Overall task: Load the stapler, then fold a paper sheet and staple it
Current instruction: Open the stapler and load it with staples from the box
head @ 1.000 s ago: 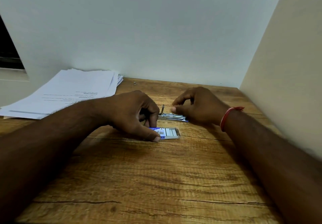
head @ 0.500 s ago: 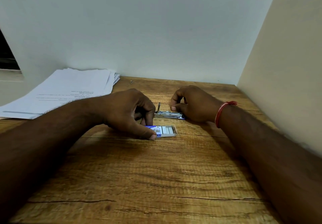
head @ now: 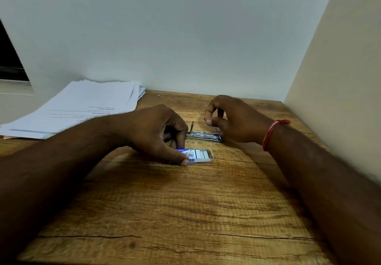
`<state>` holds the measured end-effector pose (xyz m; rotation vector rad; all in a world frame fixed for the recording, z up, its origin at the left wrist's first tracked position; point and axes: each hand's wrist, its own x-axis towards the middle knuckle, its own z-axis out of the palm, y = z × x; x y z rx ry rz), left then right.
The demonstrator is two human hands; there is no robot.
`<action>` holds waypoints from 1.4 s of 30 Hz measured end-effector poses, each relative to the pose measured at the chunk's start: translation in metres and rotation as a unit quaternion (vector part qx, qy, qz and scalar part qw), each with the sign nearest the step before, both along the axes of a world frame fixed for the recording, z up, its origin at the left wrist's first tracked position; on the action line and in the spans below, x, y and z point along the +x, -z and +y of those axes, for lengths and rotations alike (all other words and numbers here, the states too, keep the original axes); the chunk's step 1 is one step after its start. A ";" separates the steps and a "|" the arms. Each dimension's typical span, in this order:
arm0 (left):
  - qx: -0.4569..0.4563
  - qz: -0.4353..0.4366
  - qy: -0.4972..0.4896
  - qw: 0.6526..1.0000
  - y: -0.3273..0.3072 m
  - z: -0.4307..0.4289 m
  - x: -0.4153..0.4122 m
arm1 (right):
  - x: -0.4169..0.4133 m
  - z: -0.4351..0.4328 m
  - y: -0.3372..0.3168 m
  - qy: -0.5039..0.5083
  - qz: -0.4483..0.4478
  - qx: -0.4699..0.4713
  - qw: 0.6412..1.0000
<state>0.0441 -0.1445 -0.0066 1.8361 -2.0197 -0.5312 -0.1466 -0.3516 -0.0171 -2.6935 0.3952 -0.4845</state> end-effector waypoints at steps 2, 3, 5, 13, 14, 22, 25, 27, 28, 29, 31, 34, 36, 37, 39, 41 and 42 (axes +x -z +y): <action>-0.002 0.003 0.000 1.000 0.000 0.000 0.000 | -0.005 0.003 -0.010 -0.066 0.020 0.056 0.996; -0.004 0.005 0.001 1.000 -0.001 0.000 0.000 | -0.008 0.004 -0.014 -0.104 0.038 0.093 0.989; -0.005 0.005 0.000 1.000 -0.001 0.000 -0.001 | -0.013 0.004 -0.020 -0.167 0.078 0.140 0.973; -0.006 0.003 -0.003 1.000 -0.002 0.001 -0.003 | -0.014 0.016 -0.028 -0.210 0.173 0.064 0.960; -0.006 0.005 -0.002 1.000 -0.002 0.001 -0.003 | -0.014 0.017 -0.027 -0.206 0.178 0.060 0.960; -0.015 0.011 0.007 1.000 0.000 0.000 0.002 | -0.016 0.020 -0.029 -0.183 0.167 0.048 0.968; -0.009 0.010 0.013 1.000 -0.004 0.002 0.002 | -0.016 0.018 -0.029 -0.169 0.141 0.076 0.972; -0.007 0.008 0.014 1.000 -0.008 0.005 0.002 | -0.019 0.015 -0.031 -0.160 0.135 0.111 0.972; -0.008 0.007 0.008 1.000 -0.011 0.006 0.002 | -0.021 0.012 -0.032 -0.157 0.136 0.124 0.970; -0.008 0.009 -0.003 1.000 -0.014 0.008 0.003 | -0.023 0.011 -0.034 -0.156 0.140 0.133 0.969; -0.004 0.004 -0.027 1.000 -0.021 0.013 0.004 | -0.025 0.008 -0.035 -0.155 0.155 0.147 0.964; 0.018 -0.004 -0.048 0.999 -0.028 0.016 0.005 | -0.024 0.010 -0.033 -0.154 0.184 0.160 0.958; 0.036 0.007 -0.046 0.998 -0.027 0.016 0.002 | -0.022 0.013 -0.032 -0.150 0.196 0.158 0.956; 0.044 0.010 -0.041 0.998 -0.026 0.015 0.001 | -0.022 0.014 -0.031 -0.147 0.197 0.159 0.956; 0.056 0.013 -0.033 0.998 -0.023 0.013 -0.002 | -0.020 0.015 -0.030 -0.141 0.192 0.158 0.958; 0.061 0.023 -0.033 0.997 -0.021 0.011 -0.002 | -0.019 0.017 -0.029 -0.135 0.183 0.147 0.963; 0.062 0.026 -0.035 0.997 -0.020 0.011 -0.002 | -0.018 0.018 -0.028 -0.133 0.178 0.143 0.964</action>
